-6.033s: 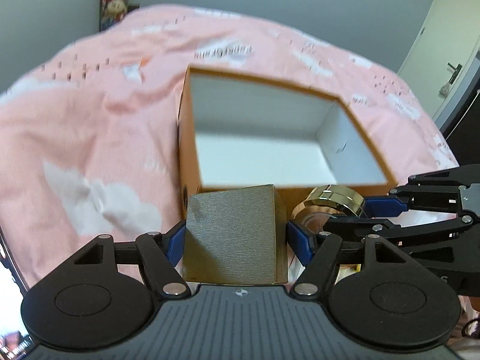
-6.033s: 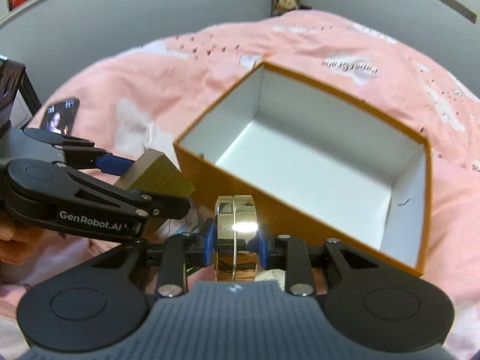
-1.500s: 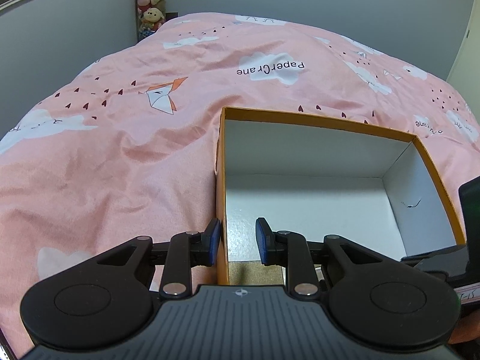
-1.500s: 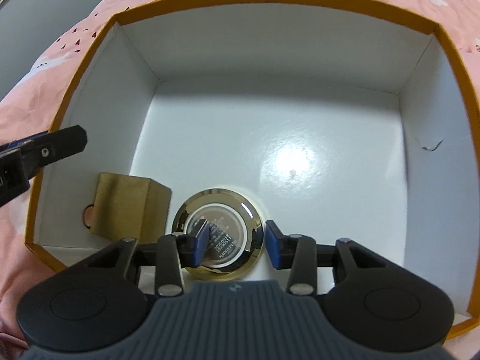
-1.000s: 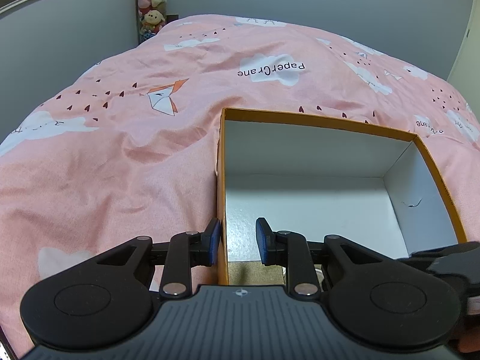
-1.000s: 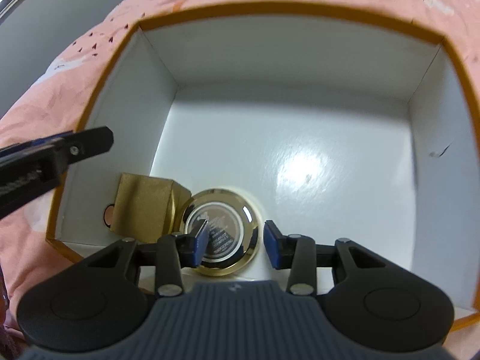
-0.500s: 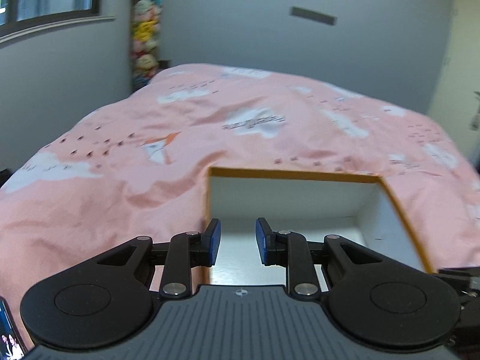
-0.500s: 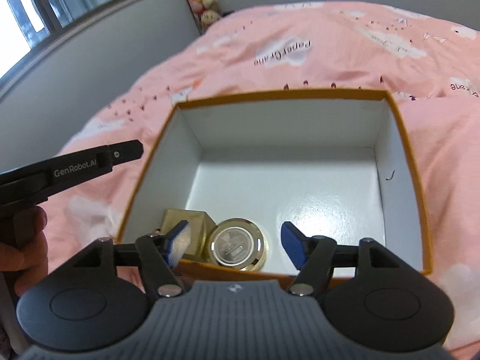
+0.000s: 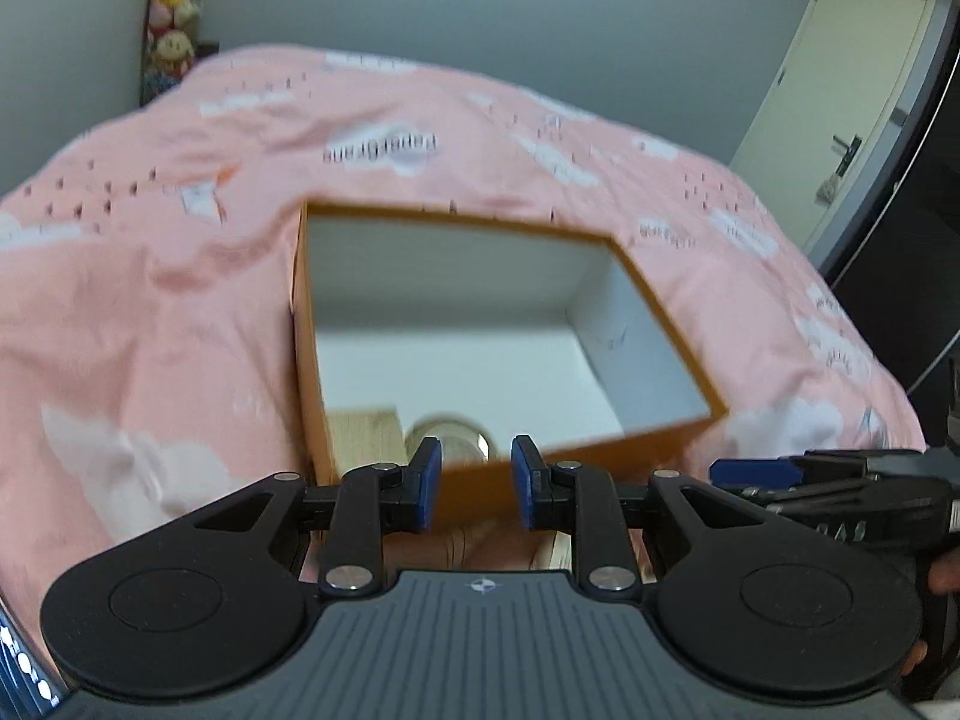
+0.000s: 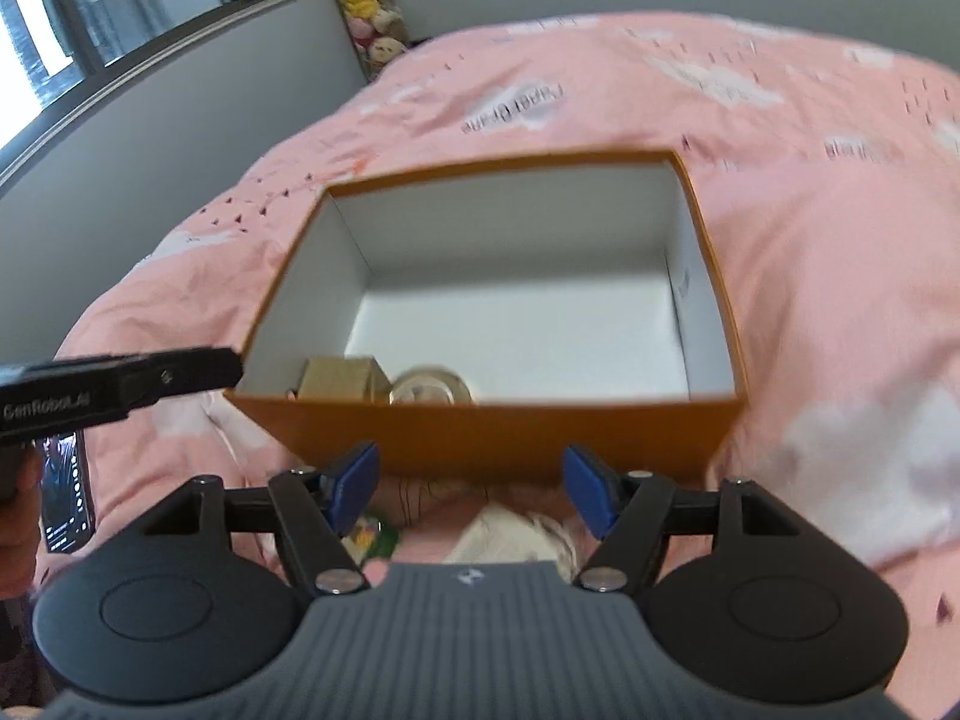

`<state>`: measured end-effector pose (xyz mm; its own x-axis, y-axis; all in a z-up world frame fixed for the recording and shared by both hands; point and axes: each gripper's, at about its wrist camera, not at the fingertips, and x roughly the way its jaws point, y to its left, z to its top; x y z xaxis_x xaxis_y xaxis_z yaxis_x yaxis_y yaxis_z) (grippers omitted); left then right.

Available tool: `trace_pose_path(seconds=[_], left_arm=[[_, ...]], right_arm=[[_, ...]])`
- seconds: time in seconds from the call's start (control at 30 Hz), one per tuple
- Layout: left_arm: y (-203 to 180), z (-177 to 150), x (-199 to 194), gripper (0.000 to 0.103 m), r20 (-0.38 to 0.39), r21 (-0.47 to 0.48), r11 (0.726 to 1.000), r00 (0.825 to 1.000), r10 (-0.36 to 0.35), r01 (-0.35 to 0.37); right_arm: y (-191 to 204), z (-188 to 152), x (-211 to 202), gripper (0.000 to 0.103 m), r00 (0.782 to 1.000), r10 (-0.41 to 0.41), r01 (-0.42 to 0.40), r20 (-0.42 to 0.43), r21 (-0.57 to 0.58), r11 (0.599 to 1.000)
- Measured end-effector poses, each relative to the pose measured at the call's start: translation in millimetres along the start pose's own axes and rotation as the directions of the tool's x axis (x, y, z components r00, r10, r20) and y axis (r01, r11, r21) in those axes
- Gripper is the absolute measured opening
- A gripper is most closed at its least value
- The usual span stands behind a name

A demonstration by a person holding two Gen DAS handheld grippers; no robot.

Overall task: Organize rigid objects
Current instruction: 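Grasp the tagged cloth pouch with the left tool while the right tool grasps the clear sponge cup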

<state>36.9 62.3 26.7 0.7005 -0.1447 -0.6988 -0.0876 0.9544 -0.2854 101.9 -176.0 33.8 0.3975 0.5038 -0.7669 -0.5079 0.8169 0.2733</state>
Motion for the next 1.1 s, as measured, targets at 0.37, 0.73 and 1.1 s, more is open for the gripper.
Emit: trace_pose_path(seconds=[0.37, 0.73, 1.1], left_arm=[[19, -53, 40, 0.055, -0.264, -0.113, 0.993, 0.964, 0.015, -0.046], [-15, -43, 61, 0.064, -0.27, -0.017, 0.996, 0.959, -0.09, 0.089], [-27, -42, 130, 0.067, -0.372, -0.041, 0.994, 0.922, -0.109, 0.101]], right_arm=[[-21, -36, 33, 0.072, 0.978, -0.035, 0.061, -0.204, 0.124, 0.99], [-32, -38, 36, 0.072, 0.974, -0.073, 0.103, -0.217, 0.133, 0.986], [-73, -34, 39, 0.07, 0.968, -0.123, 0.165, -0.217, 0.187, 0.968]])
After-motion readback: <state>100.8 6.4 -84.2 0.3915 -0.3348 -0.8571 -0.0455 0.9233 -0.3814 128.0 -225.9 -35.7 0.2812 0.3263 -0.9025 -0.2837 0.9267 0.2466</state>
